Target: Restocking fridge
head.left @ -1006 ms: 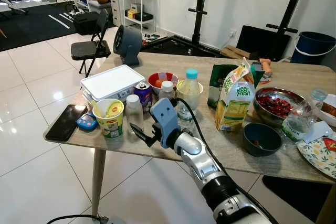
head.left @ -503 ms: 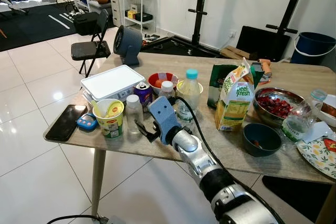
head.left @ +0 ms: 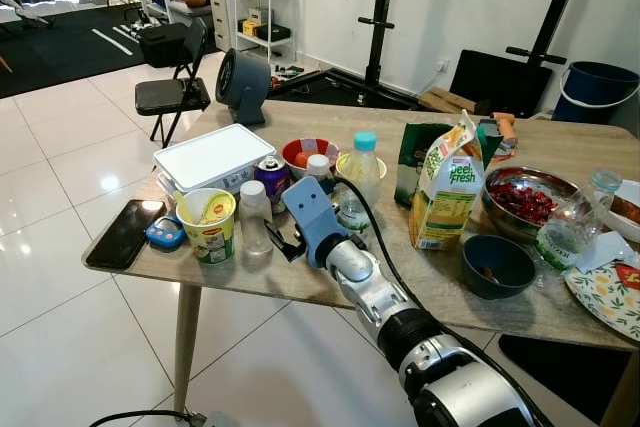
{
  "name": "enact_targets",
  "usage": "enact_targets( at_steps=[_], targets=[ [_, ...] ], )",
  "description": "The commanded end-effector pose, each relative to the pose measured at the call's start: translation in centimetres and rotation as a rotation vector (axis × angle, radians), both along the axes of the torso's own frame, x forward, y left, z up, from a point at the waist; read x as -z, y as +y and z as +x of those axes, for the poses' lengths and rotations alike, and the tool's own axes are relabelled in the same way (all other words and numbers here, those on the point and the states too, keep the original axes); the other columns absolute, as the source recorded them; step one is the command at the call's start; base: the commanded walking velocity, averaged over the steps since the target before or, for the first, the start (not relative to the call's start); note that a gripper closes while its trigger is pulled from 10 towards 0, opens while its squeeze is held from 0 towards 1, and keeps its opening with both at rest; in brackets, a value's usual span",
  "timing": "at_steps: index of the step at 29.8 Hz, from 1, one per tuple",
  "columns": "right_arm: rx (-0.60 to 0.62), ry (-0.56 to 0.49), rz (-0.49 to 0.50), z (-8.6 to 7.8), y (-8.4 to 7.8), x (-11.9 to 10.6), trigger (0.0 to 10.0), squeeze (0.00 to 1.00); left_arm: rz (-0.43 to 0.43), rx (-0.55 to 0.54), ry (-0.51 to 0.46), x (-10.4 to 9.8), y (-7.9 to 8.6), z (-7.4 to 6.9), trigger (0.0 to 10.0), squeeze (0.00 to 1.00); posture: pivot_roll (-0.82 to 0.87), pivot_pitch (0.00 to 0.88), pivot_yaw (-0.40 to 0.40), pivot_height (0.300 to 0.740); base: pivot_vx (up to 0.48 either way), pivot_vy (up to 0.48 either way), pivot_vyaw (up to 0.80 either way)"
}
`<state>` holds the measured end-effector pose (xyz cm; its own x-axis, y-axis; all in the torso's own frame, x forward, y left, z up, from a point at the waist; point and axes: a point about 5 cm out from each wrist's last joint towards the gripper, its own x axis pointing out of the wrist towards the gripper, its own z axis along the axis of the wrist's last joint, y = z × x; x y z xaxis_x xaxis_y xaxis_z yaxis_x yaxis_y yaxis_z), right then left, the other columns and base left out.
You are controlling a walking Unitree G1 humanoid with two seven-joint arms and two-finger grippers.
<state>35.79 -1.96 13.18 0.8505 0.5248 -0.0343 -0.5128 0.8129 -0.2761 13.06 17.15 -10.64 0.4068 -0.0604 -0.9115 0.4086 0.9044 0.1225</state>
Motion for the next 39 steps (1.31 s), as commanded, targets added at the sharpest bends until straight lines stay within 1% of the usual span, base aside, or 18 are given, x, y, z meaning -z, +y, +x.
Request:
enact_targets(
  at_steps=[1,10,22,34,39],
  targets=[
    [0.012,0.017,0.030,0.2,0.6,-0.4,10.0,0.00,-0.002,0.001,0.054,0.5,-0.1,-1.4,10.0,0.00,0.00,0.000,-0.020,0.740,0.000,0.000,0.00],
    [0.047,0.050,0.050,0.5,0.4,-0.4,10.0,0.00,-0.003,0.001,0.054,0.5,-0.2,-1.4,10.0,0.00,0.00,0.000,-0.020,0.740,0.000,0.000,0.00],
    [0.039,0.090,0.028,0.3,0.7,0.3,10.0,0.00,-0.004,0.001,0.054,0.5,-0.2,-1.4,10.0,0.00,0.00,0.000,-0.020,0.740,0.000,0.000,0.00],
    [0.045,0.105,0.011,0.3,0.6,0.7,10.0,0.00,-0.003,0.004,0.053,0.5,-0.2,-1.4,10.0,0.00,0.00,0.000,-0.018,0.740,0.000,0.000,0.00],
    [0.049,0.093,0.034,0.3,0.6,0.4,10.0,0.00,-0.004,0.005,0.054,0.5,-0.2,-1.4,10.0,0.00,0.00,0.000,-0.018,0.740,0.000,0.000,0.00]
  ],
)
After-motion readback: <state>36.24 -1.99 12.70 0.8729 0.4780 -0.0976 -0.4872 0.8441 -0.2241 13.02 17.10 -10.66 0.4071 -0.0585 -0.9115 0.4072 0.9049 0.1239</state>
